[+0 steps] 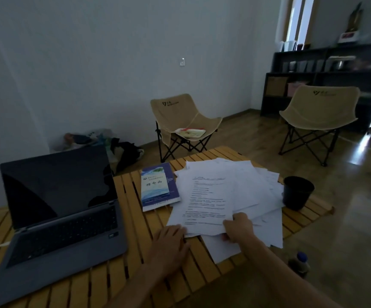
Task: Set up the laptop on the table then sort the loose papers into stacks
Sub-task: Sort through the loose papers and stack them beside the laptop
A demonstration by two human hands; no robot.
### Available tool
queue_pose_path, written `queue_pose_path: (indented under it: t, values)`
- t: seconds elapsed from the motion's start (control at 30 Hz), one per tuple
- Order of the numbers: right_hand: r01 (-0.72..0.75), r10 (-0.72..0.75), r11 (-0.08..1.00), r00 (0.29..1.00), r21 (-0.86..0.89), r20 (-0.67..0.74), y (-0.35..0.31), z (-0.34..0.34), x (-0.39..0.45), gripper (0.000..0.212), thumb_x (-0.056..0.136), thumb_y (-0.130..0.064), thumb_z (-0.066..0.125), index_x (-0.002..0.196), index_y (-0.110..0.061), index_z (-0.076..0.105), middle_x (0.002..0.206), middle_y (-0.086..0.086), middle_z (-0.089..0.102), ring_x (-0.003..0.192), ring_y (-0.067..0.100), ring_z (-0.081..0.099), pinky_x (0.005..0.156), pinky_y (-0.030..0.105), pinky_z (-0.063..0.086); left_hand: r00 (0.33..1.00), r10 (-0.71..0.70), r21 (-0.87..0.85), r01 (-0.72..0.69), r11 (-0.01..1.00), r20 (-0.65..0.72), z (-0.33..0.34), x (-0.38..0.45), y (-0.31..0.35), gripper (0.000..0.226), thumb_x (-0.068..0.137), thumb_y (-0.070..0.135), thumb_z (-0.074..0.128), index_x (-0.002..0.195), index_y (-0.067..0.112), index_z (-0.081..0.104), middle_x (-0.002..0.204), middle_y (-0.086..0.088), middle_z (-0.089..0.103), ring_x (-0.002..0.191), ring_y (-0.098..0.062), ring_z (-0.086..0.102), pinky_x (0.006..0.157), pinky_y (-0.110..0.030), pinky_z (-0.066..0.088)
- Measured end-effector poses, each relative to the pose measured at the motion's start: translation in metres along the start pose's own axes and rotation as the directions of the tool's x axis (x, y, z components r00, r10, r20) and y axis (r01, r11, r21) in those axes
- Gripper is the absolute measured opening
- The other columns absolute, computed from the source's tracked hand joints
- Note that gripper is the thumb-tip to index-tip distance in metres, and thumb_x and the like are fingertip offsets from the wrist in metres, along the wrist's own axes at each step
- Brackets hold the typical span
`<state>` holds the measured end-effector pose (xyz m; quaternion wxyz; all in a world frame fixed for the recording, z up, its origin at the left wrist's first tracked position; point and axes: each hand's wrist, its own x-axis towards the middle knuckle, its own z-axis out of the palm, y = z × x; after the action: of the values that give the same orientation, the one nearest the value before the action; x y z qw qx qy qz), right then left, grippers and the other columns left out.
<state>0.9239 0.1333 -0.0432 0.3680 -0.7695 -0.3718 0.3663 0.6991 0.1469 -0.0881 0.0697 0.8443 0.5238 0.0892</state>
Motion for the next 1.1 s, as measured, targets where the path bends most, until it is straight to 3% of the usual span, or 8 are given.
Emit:
queue_pose_path:
  t: [0.2, 0.33, 0.43, 0.57, 0.7, 0.87, 1.0, 1.1]
  values:
    - [0.119, -0.118, 0.993, 0.992, 0.025, -0.051, -0.019, -0.02, -0.033, 0.015, 0.097, -0.01, 0.054, 0.088, 0.0, 0.058, 0.073, 0.016, 0.069, 0.044, 0.014, 0.062, 0.037, 0.019, 0.044, 0.983, 0.044, -0.026, -0.049, 0.998, -0.177, -0.024, -0.007, 0.005, 0.05, 0.093, 0.039, 0.055, 0.14, 0.025, 0.047, 0.138, 0.003, 0.049, 0.129, -0.018, 0.044, 0.111, -0.032, 0.03]
    - [0.149, -0.154, 0.978, 0.988, 0.143, 0.025, -0.015, -0.028, -0.057, 0.02, 0.099, -0.012, 0.055, 0.09, 0.003, 0.064, 0.07, 0.013, 0.07, 0.044, 0.012, 0.062, 0.043, 0.022, 0.046, 0.902, 0.33, 0.218, -0.276, 0.936, -0.279, -0.047, -0.013, 0.008, 0.009, 0.077, 0.023, 0.076, 0.082, 0.024, 0.068, 0.084, 0.003, 0.066, 0.079, -0.015, 0.064, 0.073, -0.028, 0.052]
    - [0.05, -0.09, 0.978, 0.975, 0.201, 0.201, 0.001, -0.024, -0.067, 0.022, 0.1, -0.011, 0.055, 0.101, 0.008, 0.065, 0.07, 0.014, 0.068, 0.052, 0.017, 0.062, 0.05, 0.028, 0.047, 0.884, 0.402, 0.329, -0.316, 0.89, -0.237, -0.065, -0.028, 0.007, 0.03, 0.059, 0.011, 0.086, 0.06, 0.023, 0.059, 0.064, 0.004, 0.057, 0.063, -0.013, 0.056, 0.06, -0.024, 0.051]
    - [-0.15, 0.063, 0.961, 0.937, 0.234, 0.343, 0.009, -0.003, -0.075, 0.018, 0.096, -0.009, 0.062, 0.106, 0.006, 0.059, 0.1, 0.019, 0.063, 0.075, 0.027, 0.067, 0.053, 0.033, 0.058, 0.915, 0.384, 0.338, -0.324, 0.884, -0.127, -0.061, -0.051, -0.007, 0.036, 0.05, 0.017, 0.091, 0.059, 0.028, 0.057, 0.064, 0.008, 0.055, 0.061, -0.008, 0.052, 0.051, -0.019, 0.043]
    - [-0.213, 0.147, 0.954, 0.946, 0.211, 0.29, 0.015, 0.021, -0.055, 0.045, 0.098, -0.034, 0.059, 0.123, 0.003, 0.056, 0.115, 0.019, 0.062, 0.101, 0.036, 0.063, 0.085, 0.051, 0.058, 0.918, 0.388, 0.198, -0.367, 0.909, -0.081, -0.042, -0.059, -0.02, 0.027, 0.065, 0.038, 0.077, 0.056, 0.027, 0.054, 0.064, 0.012, 0.052, 0.059, -0.003, 0.049, 0.047, -0.013, 0.03]
    - [-0.218, 0.155, 0.941, 0.958, 0.258, 0.243, 0.008, 0.015, -0.04, 0.008, 0.099, -0.004, 0.053, 0.091, -0.005, 0.057, 0.104, 0.017, 0.062, 0.083, 0.028, 0.06, 0.056, 0.033, 0.049, 0.876, 0.466, 0.041, -0.465, 0.884, -0.122, -0.045, -0.079, -0.035, 0.045, 0.093, 0.045, 0.039, 0.08, 0.013, 0.068, 0.085, 0.002, 0.059, 0.079, -0.006, 0.048, 0.067, -0.015, 0.031]
    - [-0.212, 0.135, 0.936, 0.954, 0.283, 0.266, 0.005, 0.014, -0.046, 0.004, 0.094, 0.005, 0.056, 0.095, 0.004, 0.06, 0.114, 0.028, 0.063, 0.094, 0.039, 0.063, 0.067, 0.042, 0.053, 0.907, 0.405, 0.063, -0.4, 0.914, -0.118, -0.054, -0.084, -0.059, 0.025, 0.075, 0.037, 0.058, 0.055, 0.022, 0.052, 0.064, 0.008, 0.054, 0.066, 0.0, 0.041, 0.047, -0.014, 0.035]
    - [-0.202, 0.126, 0.938, 0.956, 0.281, 0.266, 0.0, 0.018, -0.062, 0.003, 0.093, 0.004, 0.059, 0.093, 0.005, 0.062, 0.105, 0.024, 0.067, 0.083, 0.033, 0.064, 0.063, 0.039, 0.054, 0.91, 0.413, 0.073, -0.415, 0.907, 0.036, -0.073, -0.089, -0.064, 0.031, 0.061, 0.034, 0.075, 0.055, 0.022, 0.047, 0.063, 0.007, 0.054, 0.061, -0.002, 0.047, 0.046, -0.017, 0.035]
